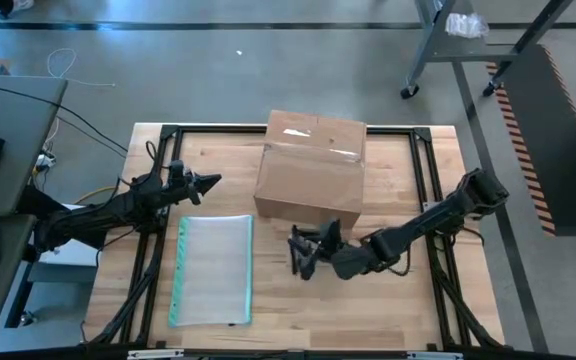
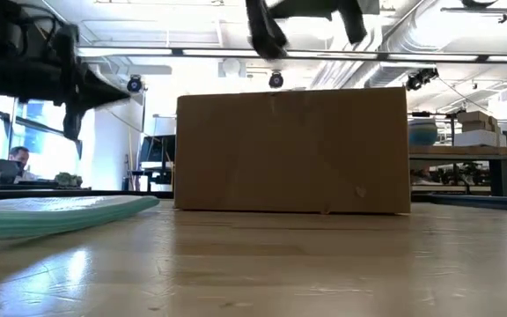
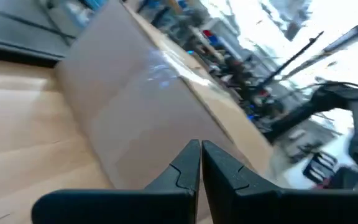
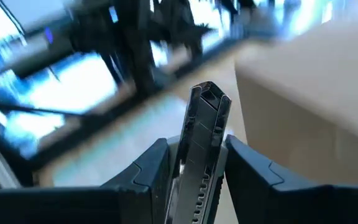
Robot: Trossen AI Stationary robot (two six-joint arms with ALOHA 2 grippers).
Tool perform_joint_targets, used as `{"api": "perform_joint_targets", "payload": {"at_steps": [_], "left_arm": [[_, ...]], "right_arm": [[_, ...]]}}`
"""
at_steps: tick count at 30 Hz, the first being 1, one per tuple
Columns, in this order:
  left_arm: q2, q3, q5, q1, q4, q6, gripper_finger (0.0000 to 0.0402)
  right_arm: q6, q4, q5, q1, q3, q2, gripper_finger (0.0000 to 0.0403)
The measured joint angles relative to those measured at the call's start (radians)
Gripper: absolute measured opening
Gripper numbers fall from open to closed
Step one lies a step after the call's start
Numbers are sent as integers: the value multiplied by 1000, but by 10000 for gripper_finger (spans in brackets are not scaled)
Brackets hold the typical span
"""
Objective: Unpack boxes
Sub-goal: Open the cardboard box using the black cutter
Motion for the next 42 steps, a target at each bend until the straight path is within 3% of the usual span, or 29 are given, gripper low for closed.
{"api": "perform_joint_targets", "payload": {"at_steps": [4,7,11,17,22,28,35,38,42], "left_arm": [[5,10,55,-74,228,134,0],[7,63,-5,-160,203,282,0],[89,118,-125,-310,168,445,0],[424,248,-321,-533,232,609,0],[742,416,-496,-639,275,710,10],[1029,594,-528,-679,293,809,90],[1174,720,-541,-657,291,766,218],[1209,742,-505,-639,282,757,244],[1240,750,-431,-620,353,731,250]], "right_arm": [[-161,149,110,-21,0,0,112],[-244,214,191,-38,0,0,112],[-332,278,220,-51,13,0,112],[-466,261,227,-56,92,9,112],[-557,252,245,-48,141,9,112],[-566,233,287,-33,152,13,112],[-558,224,353,-20,152,33,112],[-549,232,358,-18,152,45,112],[-547,240,366,-12,152,58,112]]}}
